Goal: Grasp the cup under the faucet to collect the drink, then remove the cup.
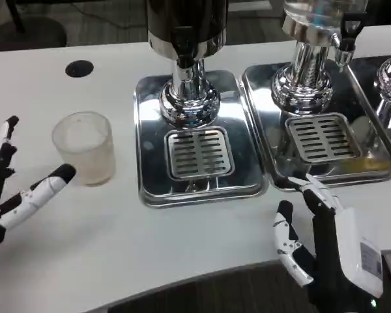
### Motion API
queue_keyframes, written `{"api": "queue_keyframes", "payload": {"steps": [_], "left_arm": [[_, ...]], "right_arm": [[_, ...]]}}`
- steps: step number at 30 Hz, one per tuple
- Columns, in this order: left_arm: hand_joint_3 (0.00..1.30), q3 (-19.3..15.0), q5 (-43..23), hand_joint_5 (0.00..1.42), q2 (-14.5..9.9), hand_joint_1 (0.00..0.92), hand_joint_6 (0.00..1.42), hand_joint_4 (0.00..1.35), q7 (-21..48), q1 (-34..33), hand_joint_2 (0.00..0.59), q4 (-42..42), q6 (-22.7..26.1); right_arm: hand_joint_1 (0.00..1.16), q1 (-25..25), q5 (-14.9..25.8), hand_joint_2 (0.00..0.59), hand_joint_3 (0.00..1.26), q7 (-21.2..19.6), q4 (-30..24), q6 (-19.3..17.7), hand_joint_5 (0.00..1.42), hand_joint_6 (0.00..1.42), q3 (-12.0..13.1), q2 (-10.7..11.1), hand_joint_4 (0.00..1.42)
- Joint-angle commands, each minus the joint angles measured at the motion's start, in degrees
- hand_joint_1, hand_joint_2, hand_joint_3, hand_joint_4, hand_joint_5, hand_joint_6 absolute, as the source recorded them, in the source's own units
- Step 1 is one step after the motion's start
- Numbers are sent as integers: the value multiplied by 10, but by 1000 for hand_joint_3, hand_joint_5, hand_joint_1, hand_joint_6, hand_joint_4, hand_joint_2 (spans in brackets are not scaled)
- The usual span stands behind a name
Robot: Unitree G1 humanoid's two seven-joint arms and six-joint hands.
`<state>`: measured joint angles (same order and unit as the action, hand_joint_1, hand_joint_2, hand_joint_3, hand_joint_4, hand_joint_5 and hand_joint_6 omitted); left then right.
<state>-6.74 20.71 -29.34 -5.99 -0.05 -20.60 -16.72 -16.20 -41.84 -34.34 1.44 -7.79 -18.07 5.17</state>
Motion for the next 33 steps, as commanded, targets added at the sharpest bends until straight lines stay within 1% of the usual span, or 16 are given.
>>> {"api": "queue_keyframes", "payload": {"steps": [1,4,5,7,10,12,17,26,33], "left_arm": [[0,19,7,129,-8,155,281,0,2,-45,38,-51,8],[0,26,4,129,-8,156,276,0,3,-73,38,-86,10],[0,27,3,129,-7,167,244,0,3,-80,39,-96,10],[2,33,5,142,-9,242,239,0,-1,-95,46,-117,5],[3,41,5,155,-10,270,249,2,-3,-120,48,-152,1],[13,45,3,183,-10,306,268,12,-2,-134,54,-172,-2],[31,55,1,212,-10,341,301,34,-2,-163,57,-216,-12],[72,80,2,263,-8,351,348,86,-1,-212,58,-289,-42],[114,93,-3,302,-5,351,389,139,4,-244,58,-332,-55]], "right_arm": [[378,0,-2,545,397,-9,-4,1,199,266,4,-3,210],[378,1,-4,545,397,-9,-4,1,199,266,3,-3,210],[378,2,-4,545,397,-9,-4,1,199,266,3,-3,211],[378,3,-4,545,397,-9,-4,1,199,266,3,-3,215],[378,4,-5,545,397,-9,-5,1,199,266,2,-3,218],[378,4,-6,545,397,-9,-5,0,200,266,2,-3,219],[378,4,-7,545,401,-11,-6,1,206,266,2,-3,222],[391,3,-8,536,406,-11,-5,-1,209,266,0,-3,234],[396,3,-5,538,409,-11,-5,-3,209,266,1,-2,234]]}}
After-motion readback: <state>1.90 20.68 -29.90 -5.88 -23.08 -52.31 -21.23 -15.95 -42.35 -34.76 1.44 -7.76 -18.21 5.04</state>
